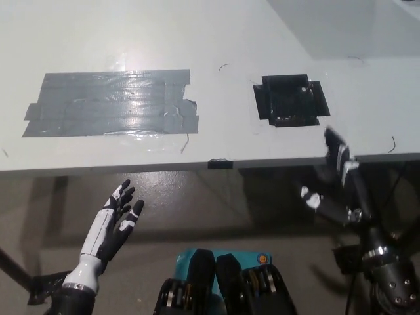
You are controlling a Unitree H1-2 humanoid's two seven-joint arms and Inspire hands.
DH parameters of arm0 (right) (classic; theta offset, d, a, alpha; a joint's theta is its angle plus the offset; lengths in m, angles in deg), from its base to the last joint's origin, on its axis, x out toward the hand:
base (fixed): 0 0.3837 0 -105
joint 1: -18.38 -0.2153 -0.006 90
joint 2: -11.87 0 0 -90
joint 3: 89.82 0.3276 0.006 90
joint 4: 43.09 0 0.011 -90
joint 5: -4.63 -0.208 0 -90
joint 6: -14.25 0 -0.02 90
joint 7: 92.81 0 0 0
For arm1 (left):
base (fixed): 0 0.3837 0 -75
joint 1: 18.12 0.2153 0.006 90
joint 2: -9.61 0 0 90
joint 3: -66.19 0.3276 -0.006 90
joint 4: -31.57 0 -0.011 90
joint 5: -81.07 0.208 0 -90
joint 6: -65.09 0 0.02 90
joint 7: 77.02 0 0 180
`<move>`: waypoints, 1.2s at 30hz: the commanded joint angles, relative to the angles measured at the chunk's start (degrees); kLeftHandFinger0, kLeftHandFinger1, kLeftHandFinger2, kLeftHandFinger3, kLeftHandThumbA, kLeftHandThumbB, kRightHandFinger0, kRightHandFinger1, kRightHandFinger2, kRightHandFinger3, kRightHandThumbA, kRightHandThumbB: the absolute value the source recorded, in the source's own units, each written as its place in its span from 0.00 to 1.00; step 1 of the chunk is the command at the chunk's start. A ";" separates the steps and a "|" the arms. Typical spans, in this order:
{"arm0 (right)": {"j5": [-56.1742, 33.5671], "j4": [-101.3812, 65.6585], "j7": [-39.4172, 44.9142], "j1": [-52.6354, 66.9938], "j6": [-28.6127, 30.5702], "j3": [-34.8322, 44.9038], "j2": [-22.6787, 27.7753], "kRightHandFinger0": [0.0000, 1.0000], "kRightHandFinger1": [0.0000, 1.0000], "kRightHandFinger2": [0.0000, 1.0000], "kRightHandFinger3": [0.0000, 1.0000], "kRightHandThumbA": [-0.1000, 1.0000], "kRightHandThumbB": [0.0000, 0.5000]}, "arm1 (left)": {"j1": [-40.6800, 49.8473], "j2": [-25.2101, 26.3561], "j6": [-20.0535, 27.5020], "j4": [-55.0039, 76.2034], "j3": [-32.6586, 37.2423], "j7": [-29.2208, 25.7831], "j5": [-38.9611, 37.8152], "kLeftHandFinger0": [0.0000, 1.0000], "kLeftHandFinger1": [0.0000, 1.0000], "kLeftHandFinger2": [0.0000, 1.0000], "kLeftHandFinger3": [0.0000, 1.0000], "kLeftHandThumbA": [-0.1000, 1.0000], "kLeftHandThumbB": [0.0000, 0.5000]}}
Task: A white bottle is kept in the middle of the desk infront of the robot and the robot picks it up with its right hand and passes it to a person
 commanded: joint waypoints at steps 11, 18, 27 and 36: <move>0.23 7.07 3.44 -0.38 5.60 -1.05 0.97 1.00 1.00 1.00 1.00 0.77 0.53 | -0.13 0.32 1.06 1.88 0.47 0.31 0.67 1.00 1.00 1.00 1.00 0.80 0.03; 0.58 6.54 3.68 0.46 4.99 -1.00 0.86 1.00 1.00 1.00 1.00 0.77 0.50 | 0.87 0.26 0.29 2.72 0.56 0.21 0.85 1.00 1.00 1.00 1.00 0.78 0.00; 0.56 6.97 4.57 0.34 4.72 -1.30 0.88 1.00 1.00 1.00 1.00 0.78 0.51 | 1.81 0.11 0.76 2.41 0.36 -0.24 0.83 1.00 1.00 1.00 1.00 0.77 0.01; 0.76 6.88 5.05 -0.04 3.77 -1.13 1.08 1.00 1.00 1.00 1.00 0.79 0.51 | 1.50 0.02 1.55 1.88 0.37 -0.31 0.77 1.00 1.00 1.00 1.00 0.76 0.02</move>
